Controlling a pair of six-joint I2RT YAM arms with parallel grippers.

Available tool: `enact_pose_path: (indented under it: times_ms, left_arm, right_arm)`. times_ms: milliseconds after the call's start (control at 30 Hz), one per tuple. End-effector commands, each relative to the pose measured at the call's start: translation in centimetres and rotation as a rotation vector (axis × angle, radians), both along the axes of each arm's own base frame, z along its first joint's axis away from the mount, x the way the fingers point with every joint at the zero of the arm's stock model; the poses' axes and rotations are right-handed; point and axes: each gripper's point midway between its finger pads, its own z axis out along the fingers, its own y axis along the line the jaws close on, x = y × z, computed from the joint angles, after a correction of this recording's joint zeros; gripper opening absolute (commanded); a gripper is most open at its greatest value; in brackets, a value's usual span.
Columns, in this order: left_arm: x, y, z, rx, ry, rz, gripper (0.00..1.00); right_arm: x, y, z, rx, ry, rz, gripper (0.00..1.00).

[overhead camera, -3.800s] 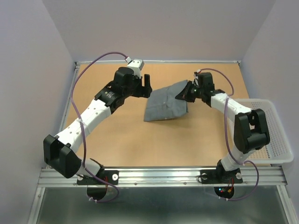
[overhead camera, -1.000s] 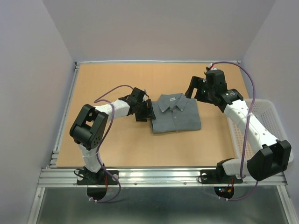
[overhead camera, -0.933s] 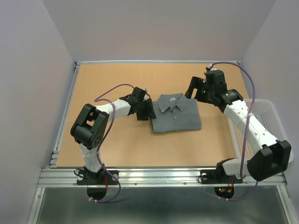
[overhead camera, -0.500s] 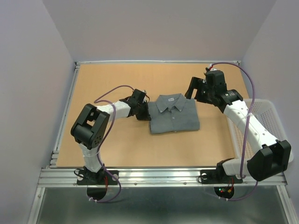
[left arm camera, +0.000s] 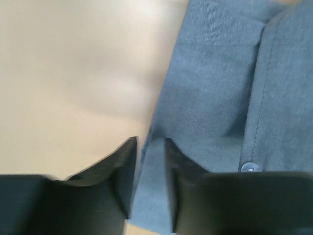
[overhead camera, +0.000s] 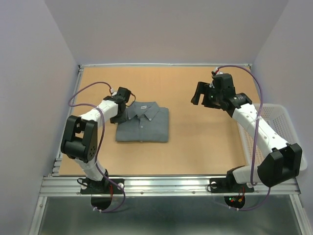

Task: Fold and stack the long sleeve shirts
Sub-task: Neatly place the folded shirt to the corner

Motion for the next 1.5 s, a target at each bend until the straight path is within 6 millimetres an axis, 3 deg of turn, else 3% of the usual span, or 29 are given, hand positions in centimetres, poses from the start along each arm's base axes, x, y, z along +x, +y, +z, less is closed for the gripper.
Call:
enact_pose_path:
  times_ms: [0, 133, 200, 267, 367, 400, 467, 500, 533, 567, 600, 667, 700, 733, 767, 900, 1000, 1067, 1167, 1200, 1300, 1333, 1467]
  left_arm:
    - [0.3, 5.6, 5.2, 0.230, -0.049, 0.084, 0.58]
    - [1.2, 4.8, 8.7, 0.170, -0.132, 0.107, 0.65]
    - [1.7, 2.7, 11.5, 0.042, -0.222, 0.101, 0.66]
    - [1.6, -1.1, 14.3, -0.130, -0.321, 0.078, 0.68]
    - [1.8, -7.0, 16.1, -0.366, -0.385, 0.025, 0.75]
    - [2.0, -9.6, 16.2, -0.417, -0.395, -0.022, 0.75]
    - [2.4, -12.6, 14.5, -0.461, -0.350, -0.056, 0.75]
    - [2.7, -14.5, 14.6, -0.485, -0.350, -0.089, 0.75]
    - [2.9, -15.5, 14.1, -0.496, -0.334, -0.107, 0.75]
    - [3.5, -16.5, 12.2, -0.479, -0.298, -0.118, 0.75]
    - [4.1, -17.7, 12.5, -0.483, -0.309, -0.138, 0.75]
    - [4.9, -18.8, 11.4, -0.468, -0.290, -0.160, 0.75]
    - [5.4, -19.2, 9.3, -0.438, -0.252, -0.166, 0.75]
    - [5.9, -19.5, 9.0, -0.424, -0.251, -0.175, 0.74]
    - [6.2, -19.6, 7.2, -0.395, -0.222, -0.175, 0.74]
    - [5.5, -18.4, 2.9, -0.310, -0.150, -0.176, 0.72]
    - [4.2, -16.9, 1.3, -0.257, -0.122, -0.188, 0.71]
    - [3.7, -15.7, 1.5, -0.229, -0.127, -0.207, 0.71]
    - [1.7, -12.4, -0.1, -0.159, -0.088, -0.194, 0.71]
    - [0.5, -10.2, -0.7, -0.135, -0.066, -0.184, 0.71]
    - [-1.0, -6.3, -0.5, -0.098, -0.058, -0.147, 0.71]
    - [-2.1, -4.1, -1.2, -0.064, -0.025, -0.129, 0.71]
    - [-2.7, 0.5, 1.6, 0.023, -0.077, -0.037, 0.72]
  right_arm:
    - [1.3, 1.0, 1.6, 0.023, -0.058, 0.050, 0.91]
    - [1.4, 0.9, 2.2, 0.017, -0.075, 0.055, 0.91]
    - [1.4, 0.7, 2.3, 0.006, -0.083, 0.057, 0.91]
    - [1.3, 0.5, 2.6, -0.001, -0.095, 0.051, 0.90]
    - [1.2, 0.4, 3.0, 0.000, -0.106, 0.053, 0.90]
    - [1.2, 0.4, 3.1, -0.001, -0.108, 0.052, 0.91]
    - [1.2, 0.4, 3.1, -0.002, -0.112, 0.056, 0.91]
    - [1.2, 0.5, 3.0, -0.004, -0.111, 0.062, 0.91]
    - [1.2, 0.5, 3.0, -0.004, -0.111, 0.066, 0.91]
    - [1.2, 0.5, 2.9, -0.008, -0.111, 0.069, 0.91]
    - [1.1, 0.5, 2.9, -0.008, -0.112, 0.073, 0.91]
    - [1.0, 0.5, 2.7, -0.012, -0.108, 0.078, 0.91]
    - [1.0, 0.5, 2.8, -0.013, -0.114, 0.081, 0.91]
    - [0.9, 0.6, 2.6, -0.013, -0.109, 0.086, 0.91]
    - [0.9, 0.5, 2.5, -0.015, -0.108, 0.087, 0.91]
    - [0.6, 0.8, 2.5, -0.009, -0.107, 0.104, 0.91]
    - [0.5, 0.9, 2.4, -0.004, -0.104, 0.109, 0.91]
    - [0.5, 1.0, 2.3, 0.004, -0.098, 0.114, 0.91]
    - [0.4, 1.5, 2.2, 0.025, -0.087, 0.129, 0.90]
    - [0.3, 1.8, 2.0, 0.038, -0.078, 0.135, 0.90]
    - [0.4, 2.1, 2.0, 0.057, -0.070, 0.138, 0.90]
    - [0.5, 2.3, 2.2, 0.063, -0.075, 0.145, 0.90]
    - [0.6, 2.6, 2.2, 0.072, -0.072, 0.154, 0.89]
